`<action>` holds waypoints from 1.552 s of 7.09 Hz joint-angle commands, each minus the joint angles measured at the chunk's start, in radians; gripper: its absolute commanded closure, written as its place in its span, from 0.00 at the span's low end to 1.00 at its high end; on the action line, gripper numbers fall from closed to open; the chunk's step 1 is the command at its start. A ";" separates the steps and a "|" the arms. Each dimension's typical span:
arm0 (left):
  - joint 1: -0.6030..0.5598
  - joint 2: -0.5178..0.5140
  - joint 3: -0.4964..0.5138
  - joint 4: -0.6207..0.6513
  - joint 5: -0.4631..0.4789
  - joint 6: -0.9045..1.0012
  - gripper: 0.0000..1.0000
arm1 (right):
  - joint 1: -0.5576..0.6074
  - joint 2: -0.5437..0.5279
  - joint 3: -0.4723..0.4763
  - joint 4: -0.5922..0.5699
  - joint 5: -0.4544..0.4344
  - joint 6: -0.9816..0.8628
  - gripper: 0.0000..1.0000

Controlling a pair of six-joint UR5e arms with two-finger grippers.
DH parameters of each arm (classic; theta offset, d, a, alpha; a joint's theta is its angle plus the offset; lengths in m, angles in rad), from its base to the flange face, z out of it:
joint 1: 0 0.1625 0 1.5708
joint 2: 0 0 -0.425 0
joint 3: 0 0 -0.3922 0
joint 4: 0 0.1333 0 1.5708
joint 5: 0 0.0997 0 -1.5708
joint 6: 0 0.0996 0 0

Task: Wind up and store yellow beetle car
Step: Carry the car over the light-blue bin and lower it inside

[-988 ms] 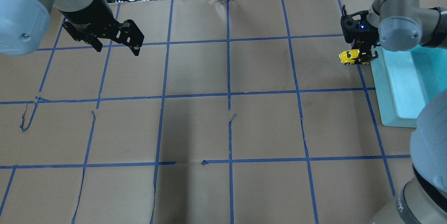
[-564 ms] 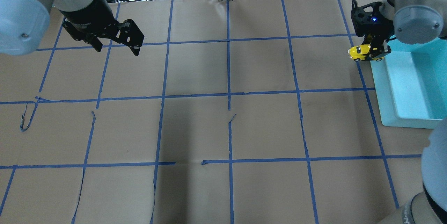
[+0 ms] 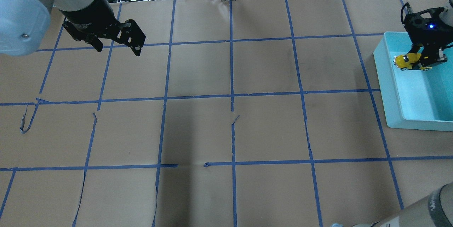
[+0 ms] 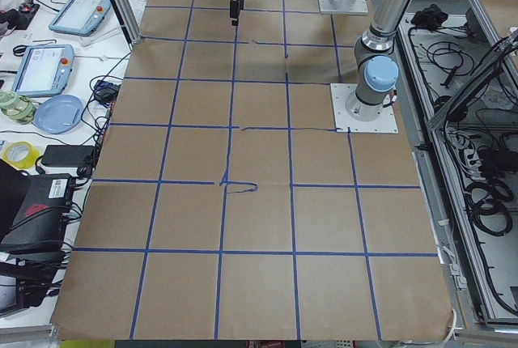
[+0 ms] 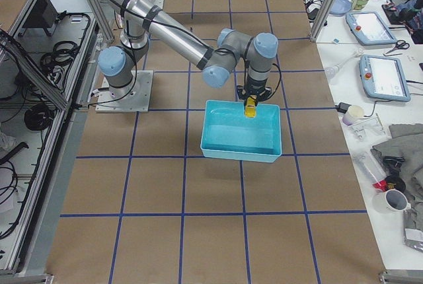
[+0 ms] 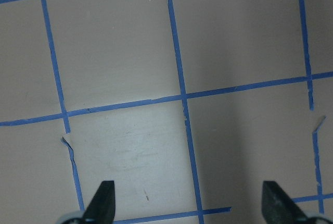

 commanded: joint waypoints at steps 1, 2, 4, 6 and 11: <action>0.000 -0.007 0.000 0.000 0.004 0.002 0.00 | -0.044 0.033 0.035 -0.082 -0.007 -0.092 0.86; 0.000 -0.005 0.000 -0.001 0.006 0.000 0.00 | -0.046 0.061 0.072 -0.160 -0.009 -0.099 0.85; 0.003 -0.007 0.000 -0.006 0.006 -0.001 0.00 | -0.047 0.075 0.123 -0.200 -0.009 -0.105 0.82; 0.010 -0.005 0.003 -0.006 0.004 -0.003 0.00 | -0.063 0.082 0.138 -0.223 -0.006 -0.106 0.69; 0.011 0.004 0.031 0.003 -0.003 0.003 0.00 | -0.054 -0.018 0.123 -0.181 -0.002 -0.093 0.00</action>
